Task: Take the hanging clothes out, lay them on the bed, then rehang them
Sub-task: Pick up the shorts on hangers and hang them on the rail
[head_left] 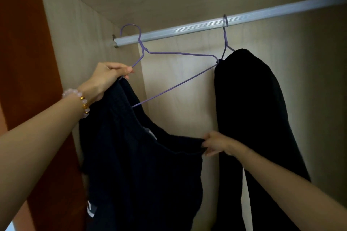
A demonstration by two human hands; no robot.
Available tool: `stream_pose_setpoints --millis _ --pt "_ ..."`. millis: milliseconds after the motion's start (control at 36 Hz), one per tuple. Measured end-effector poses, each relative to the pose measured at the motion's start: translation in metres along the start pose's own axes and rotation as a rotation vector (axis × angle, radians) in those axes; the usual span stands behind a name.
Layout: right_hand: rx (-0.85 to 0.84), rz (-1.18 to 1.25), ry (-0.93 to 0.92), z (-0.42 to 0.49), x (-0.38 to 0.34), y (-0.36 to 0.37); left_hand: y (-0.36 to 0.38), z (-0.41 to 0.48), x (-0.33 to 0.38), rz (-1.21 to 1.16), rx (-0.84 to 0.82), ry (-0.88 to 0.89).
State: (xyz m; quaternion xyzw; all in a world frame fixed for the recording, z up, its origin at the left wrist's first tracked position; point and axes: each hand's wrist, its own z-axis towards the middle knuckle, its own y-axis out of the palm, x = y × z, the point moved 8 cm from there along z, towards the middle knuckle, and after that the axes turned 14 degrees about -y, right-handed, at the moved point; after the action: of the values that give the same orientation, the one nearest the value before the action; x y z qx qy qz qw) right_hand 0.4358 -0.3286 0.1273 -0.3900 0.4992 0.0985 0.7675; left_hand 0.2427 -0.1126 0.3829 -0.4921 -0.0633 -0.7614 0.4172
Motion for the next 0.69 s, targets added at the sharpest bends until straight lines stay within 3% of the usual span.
stream_pose_setpoints --millis 194,361,444,694 --pt "0.232 0.081 -0.083 -0.026 -0.040 -0.130 0.018 0.004 -0.005 0.040 -0.176 0.021" --pt "0.436 0.005 -0.069 -0.065 -0.060 -0.201 0.054 0.003 -0.002 0.130 -0.308 0.052" --pt "0.520 -0.001 -0.039 -0.083 -0.059 -0.224 0.067 0.003 0.006 0.153 -0.373 0.075" --pt "0.656 -0.158 0.028 -0.113 -0.060 -0.244 0.110 -0.010 0.037 0.550 -0.362 0.336"
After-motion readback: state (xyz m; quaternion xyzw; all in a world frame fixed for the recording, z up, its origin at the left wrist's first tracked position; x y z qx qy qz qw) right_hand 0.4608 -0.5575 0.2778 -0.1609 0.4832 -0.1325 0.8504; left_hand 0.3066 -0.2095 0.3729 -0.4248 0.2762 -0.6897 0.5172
